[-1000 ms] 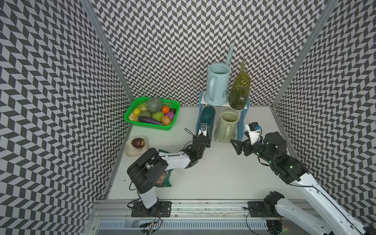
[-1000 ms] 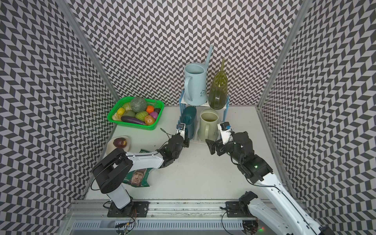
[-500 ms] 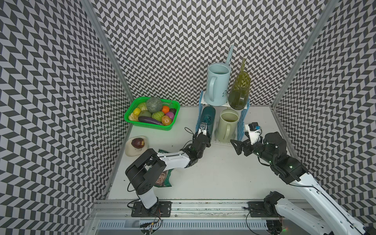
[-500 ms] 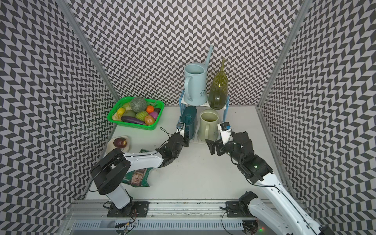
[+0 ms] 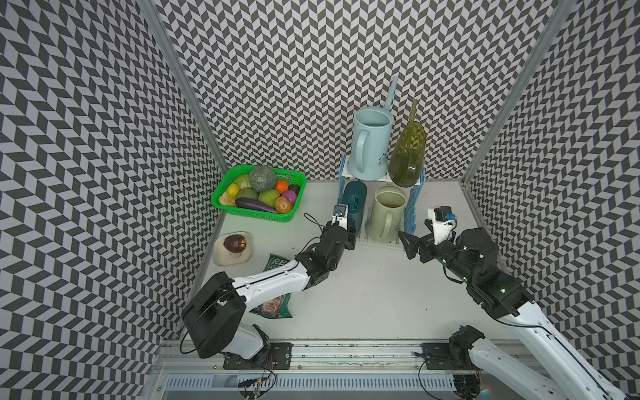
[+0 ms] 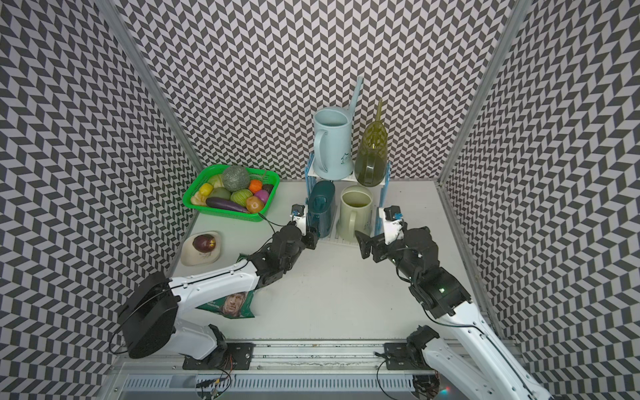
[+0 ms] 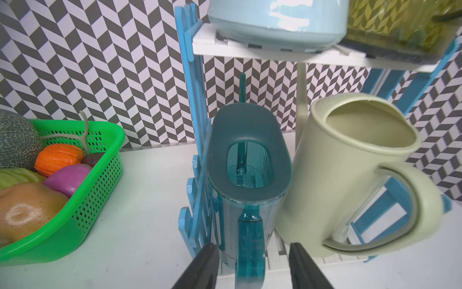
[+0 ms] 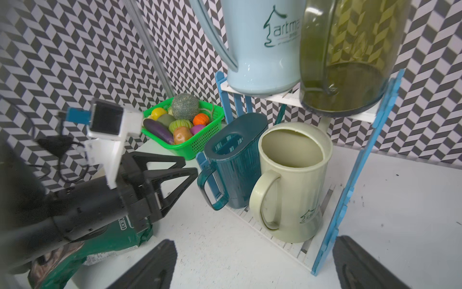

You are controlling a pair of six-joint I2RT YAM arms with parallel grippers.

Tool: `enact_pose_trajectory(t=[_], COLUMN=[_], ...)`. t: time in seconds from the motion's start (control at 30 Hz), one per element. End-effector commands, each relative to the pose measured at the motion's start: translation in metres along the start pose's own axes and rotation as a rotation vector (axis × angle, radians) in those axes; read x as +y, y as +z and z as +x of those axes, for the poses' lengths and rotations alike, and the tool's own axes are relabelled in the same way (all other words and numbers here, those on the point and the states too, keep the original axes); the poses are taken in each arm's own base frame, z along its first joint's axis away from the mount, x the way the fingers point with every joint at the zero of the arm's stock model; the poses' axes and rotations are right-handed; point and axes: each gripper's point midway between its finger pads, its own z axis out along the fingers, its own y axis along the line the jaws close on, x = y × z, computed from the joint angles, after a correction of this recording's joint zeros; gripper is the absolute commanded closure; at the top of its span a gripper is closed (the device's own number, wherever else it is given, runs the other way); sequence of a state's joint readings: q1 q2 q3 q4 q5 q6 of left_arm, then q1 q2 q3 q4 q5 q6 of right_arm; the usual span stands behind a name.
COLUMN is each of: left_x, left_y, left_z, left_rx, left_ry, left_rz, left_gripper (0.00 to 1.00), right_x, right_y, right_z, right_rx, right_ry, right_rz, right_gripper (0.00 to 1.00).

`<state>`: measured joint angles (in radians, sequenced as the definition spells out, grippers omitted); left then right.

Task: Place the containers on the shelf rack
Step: 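Place the container on the shelf, then reset both arms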

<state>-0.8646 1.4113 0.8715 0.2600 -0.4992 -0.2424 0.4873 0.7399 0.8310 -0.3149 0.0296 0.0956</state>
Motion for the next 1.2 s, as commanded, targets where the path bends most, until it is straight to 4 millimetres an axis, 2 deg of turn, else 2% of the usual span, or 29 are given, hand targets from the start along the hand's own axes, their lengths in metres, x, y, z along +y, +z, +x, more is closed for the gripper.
enact_pose_trajectory(t=[0.0,0.07,0.13,0.23,0.3,0.4,0.57,0.7,0.83,0.97,1.07,1.17], left_x=[0.003,0.017,0.036,0.080,0.115,0.160,0.214,0.241,0.264,0.287,0.289,0.285], left_y=[-0.027,-0.042,-0.051,-0.055,-0.057,-0.064,-0.078,-0.075,-0.067,-0.059,-0.055,-0.052], left_z=[-0.011,-0.022,-0.027,-0.025,-0.016,-0.007,0.023,0.051,0.067,0.059,0.057,0.072], left_rx=[0.019,-0.015,-0.043,-0.065,-0.067,-0.121,-0.187,-0.175,-0.179,-0.218,-0.248,-0.255], left_ry=[0.031,0.064,0.102,0.136,0.151,0.165,0.204,0.186,0.154,0.072,0.033,0.048], left_rz=[0.041,0.031,0.007,-0.057,-0.114,-0.181,-0.265,-0.300,-0.348,-0.394,-0.373,-0.355], left_gripper=[0.45,0.41,0.31,0.12,0.04,0.00,0.00,0.00,0.00,0.00,0.00,0.00], right_x=[-0.031,-0.050,-0.068,-0.096,-0.111,-0.127,-0.135,-0.140,-0.143,-0.148,-0.153,-0.152], right_y=[-0.011,-0.013,-0.014,-0.013,-0.010,-0.003,0.004,0.000,-0.005,-0.002,0.000,0.008], right_z=[-0.039,-0.043,-0.043,-0.029,-0.010,0.022,0.063,0.091,0.102,0.119,0.126,0.123], right_rx=[-0.198,-0.250,-0.303,-0.351,-0.361,-0.359,-0.324,-0.337,-0.364,-0.341,-0.343,-0.336], right_ry=[0.059,0.062,0.061,0.079,0.077,0.072,0.057,0.031,-0.005,-0.018,-0.017,-0.053], right_rz=[0.172,0.258,0.315,0.359,0.363,0.373,0.391,0.418,0.442,0.456,0.474,0.460], right_gripper=[0.00,0.00,0.00,0.00,0.00,0.00,0.00,0.00,0.00,0.00,0.00,0.00])
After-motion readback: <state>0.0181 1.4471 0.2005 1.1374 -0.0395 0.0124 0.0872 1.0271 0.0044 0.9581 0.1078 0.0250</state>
